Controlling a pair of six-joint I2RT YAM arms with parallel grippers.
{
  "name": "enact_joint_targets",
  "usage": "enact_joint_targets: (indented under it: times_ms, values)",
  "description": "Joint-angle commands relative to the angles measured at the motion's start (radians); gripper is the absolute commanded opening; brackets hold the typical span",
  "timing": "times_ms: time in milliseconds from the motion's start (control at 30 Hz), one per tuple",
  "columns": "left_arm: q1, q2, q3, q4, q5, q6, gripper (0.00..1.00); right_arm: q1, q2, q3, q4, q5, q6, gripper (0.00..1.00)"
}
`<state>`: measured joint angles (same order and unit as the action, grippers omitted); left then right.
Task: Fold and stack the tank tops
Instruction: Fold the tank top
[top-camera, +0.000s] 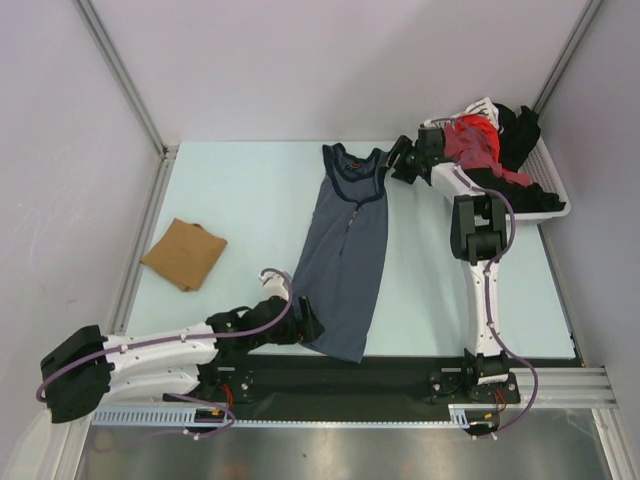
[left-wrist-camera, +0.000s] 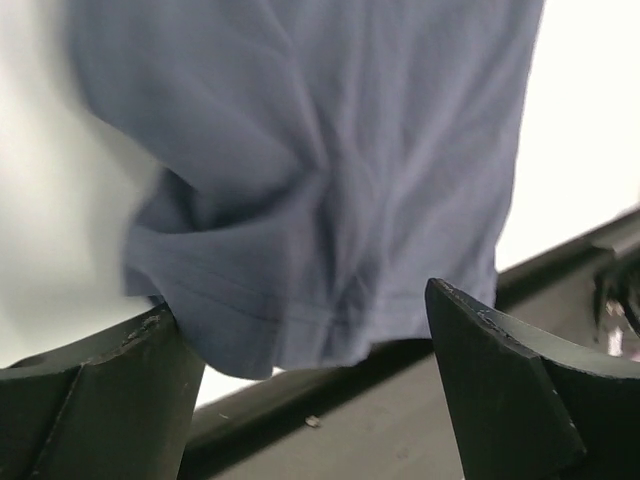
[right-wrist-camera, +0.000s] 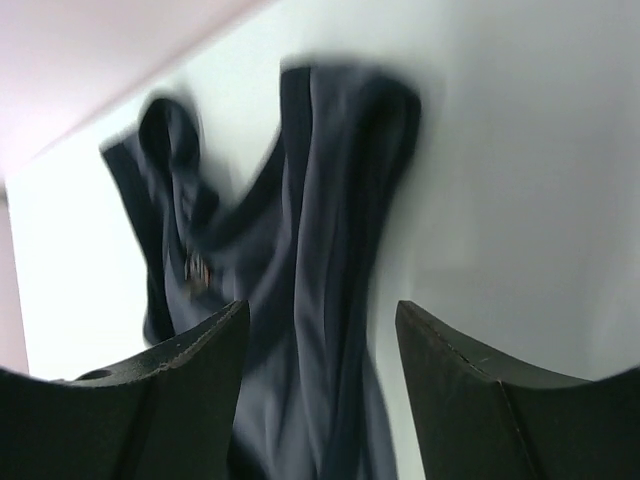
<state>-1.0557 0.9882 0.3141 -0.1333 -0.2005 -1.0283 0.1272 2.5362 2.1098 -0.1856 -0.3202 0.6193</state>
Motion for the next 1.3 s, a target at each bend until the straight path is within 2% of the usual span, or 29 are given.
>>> enact_joint_targets:
  times_ms: [0, 167, 267, 300, 333, 367, 400, 433, 633, 733, 867, 967, 1000, 1067, 1100, 1267]
  values:
    - [-0.085, 0.036, -0.058, -0.083, 0.064, -0.143, 0.91, 0.009, -0.213, -0.144, -0.018, -0.036, -0.065, 0.66]
    - [-0.118, 0.006, -0.073, -0.141, 0.049, -0.164, 0.91, 0.020, -0.375, -0.397, -0.084, -0.033, -0.099, 0.65]
    - [-0.118, -0.048, -0.095, -0.161, 0.050, -0.168, 0.89, 0.045, -0.436, -0.490, -0.107, 0.000, -0.116, 0.62]
    - [-0.118, -0.063, -0.099, -0.169, 0.050, -0.170, 0.88, 0.051, -0.448, -0.551, -0.097, 0.024, -0.121, 0.59]
    - [-0.118, -0.086, -0.107, -0.181, 0.050, -0.170, 0.79, 0.060, -0.458, -0.582, -0.094, 0.038, -0.121, 0.55]
    - [-0.118, -0.098, -0.110, -0.187, 0.050, -0.168, 0.76, 0.061, -0.471, -0.629, -0.077, 0.047, -0.112, 0.42]
    - [-0.119, -0.111, -0.116, -0.192, 0.049, -0.171, 0.74, 0.061, -0.475, -0.654, -0.060, 0.035, -0.112, 0.37]
    - [-0.119, -0.131, -0.118, -0.207, 0.047, -0.171, 0.69, 0.061, -0.475, -0.671, -0.048, 0.026, -0.104, 0.36]
    - [-0.118, -0.186, -0.121, -0.255, 0.041, -0.181, 0.54, 0.087, -0.439, -0.676, -0.057, 0.059, -0.104, 0.40]
    - [-0.118, -0.214, -0.124, -0.278, 0.042, -0.182, 0.52, 0.110, -0.438, -0.659, -0.098, 0.167, -0.108, 0.46]
    - [-0.118, -0.243, -0.122, -0.307, 0.049, -0.179, 0.52, 0.134, -0.432, -0.646, -0.144, 0.291, -0.125, 0.46]
    - [-0.119, -0.255, -0.109, -0.322, 0.055, -0.164, 0.52, 0.146, -0.415, -0.636, -0.150, 0.311, -0.135, 0.36]
    - [-0.118, -0.249, -0.092, -0.334, 0.064, -0.161, 0.53, 0.149, -0.410, -0.630, -0.152, 0.313, -0.135, 0.23]
    - [-0.118, -0.244, -0.063, -0.345, 0.082, -0.133, 0.53, 0.146, -0.390, -0.608, -0.158, 0.319, -0.136, 0.11]
    - [-0.119, -0.243, -0.028, -0.365, 0.094, -0.127, 0.53, 0.143, -0.383, -0.596, -0.161, 0.319, -0.138, 0.01]
    - [-0.118, -0.255, 0.026, -0.408, 0.101, -0.104, 0.55, 0.112, -0.320, -0.510, -0.195, 0.319, -0.141, 0.00]
